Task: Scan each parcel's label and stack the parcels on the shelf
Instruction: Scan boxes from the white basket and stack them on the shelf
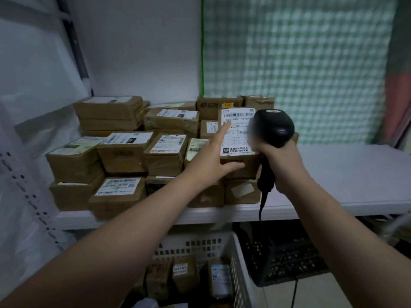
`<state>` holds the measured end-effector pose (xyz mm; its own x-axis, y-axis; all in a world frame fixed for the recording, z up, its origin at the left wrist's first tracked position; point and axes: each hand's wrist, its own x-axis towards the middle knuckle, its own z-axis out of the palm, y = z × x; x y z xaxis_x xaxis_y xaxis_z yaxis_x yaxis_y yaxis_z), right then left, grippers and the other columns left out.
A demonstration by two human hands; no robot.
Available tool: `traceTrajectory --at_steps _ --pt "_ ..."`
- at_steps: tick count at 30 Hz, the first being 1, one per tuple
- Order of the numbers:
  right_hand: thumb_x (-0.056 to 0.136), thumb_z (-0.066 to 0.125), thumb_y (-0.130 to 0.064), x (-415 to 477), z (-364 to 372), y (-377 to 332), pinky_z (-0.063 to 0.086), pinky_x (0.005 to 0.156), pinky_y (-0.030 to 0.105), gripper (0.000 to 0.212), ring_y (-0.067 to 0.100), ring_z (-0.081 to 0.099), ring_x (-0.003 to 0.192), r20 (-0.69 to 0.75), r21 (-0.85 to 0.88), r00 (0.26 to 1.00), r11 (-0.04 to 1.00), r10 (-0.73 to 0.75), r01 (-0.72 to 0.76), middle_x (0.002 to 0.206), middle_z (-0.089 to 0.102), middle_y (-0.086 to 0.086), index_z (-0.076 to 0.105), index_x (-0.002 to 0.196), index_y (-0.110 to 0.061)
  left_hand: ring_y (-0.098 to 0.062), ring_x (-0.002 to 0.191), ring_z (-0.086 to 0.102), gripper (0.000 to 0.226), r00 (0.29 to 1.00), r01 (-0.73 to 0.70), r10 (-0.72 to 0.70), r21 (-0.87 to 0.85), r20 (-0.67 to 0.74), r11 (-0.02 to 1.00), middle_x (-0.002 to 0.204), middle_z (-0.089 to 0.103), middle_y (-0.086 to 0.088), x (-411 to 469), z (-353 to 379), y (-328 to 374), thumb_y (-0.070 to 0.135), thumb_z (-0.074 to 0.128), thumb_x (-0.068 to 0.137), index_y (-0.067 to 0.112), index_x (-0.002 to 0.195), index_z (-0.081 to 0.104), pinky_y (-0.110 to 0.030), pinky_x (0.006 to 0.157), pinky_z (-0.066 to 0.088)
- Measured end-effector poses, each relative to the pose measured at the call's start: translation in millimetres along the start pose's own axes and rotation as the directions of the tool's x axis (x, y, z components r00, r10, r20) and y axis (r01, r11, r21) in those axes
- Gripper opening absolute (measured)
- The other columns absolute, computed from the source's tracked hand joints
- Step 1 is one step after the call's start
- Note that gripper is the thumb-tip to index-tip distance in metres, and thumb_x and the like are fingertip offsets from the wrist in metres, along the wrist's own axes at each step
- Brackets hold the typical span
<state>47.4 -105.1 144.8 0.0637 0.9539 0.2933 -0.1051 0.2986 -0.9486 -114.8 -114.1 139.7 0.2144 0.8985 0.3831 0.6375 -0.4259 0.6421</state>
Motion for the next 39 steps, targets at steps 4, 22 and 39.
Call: traceTrajectory --at_steps 4,22,39 --pt "0.080 0.077 -0.014 33.8 0.1 12.9 0.052 0.085 0.035 0.021 0.023 0.066 0.100 0.063 -0.010 0.984 0.986 0.165 -0.165 0.096 0.073 0.003 0.068 0.099 -0.020 -0.026 0.124 0.047 0.065 0.993 0.099 -0.087 0.166 -0.078 0.981 0.146 0.036 -0.006 27.7 13.6 -21.0 0.032 0.064 0.090 0.027 0.147 0.032 -0.030 0.100 0.039" --pt "0.084 0.071 -0.010 -18.2 -16.6 45.5 0.047 0.054 0.029 0.007 0.020 0.056 0.052 0.079 -0.194 0.984 0.970 0.161 -0.144 0.066 0.059 0.007 0.064 0.085 -0.010 -0.022 0.127 0.034 0.050 0.965 0.012 0.088 0.375 -0.246 0.927 0.134 0.046 -0.003 -17.2 20.5 -50.9 0.038 0.061 0.090 0.020 0.135 0.049 -0.034 0.105 0.030" --pt "0.086 0.068 -0.010 -121.1 36.0 242.5 0.044 0.045 0.027 0.008 0.019 0.050 0.047 0.343 -0.566 0.479 0.585 0.808 -0.581 0.071 0.064 0.014 0.067 0.089 -0.002 -0.028 0.113 0.053 0.041 0.721 0.575 -0.677 0.417 0.150 0.704 0.127 0.050 -0.009 -261.1 120.9 -269.1 0.036 0.062 0.089 0.015 0.124 0.056 -0.035 0.093 0.045"
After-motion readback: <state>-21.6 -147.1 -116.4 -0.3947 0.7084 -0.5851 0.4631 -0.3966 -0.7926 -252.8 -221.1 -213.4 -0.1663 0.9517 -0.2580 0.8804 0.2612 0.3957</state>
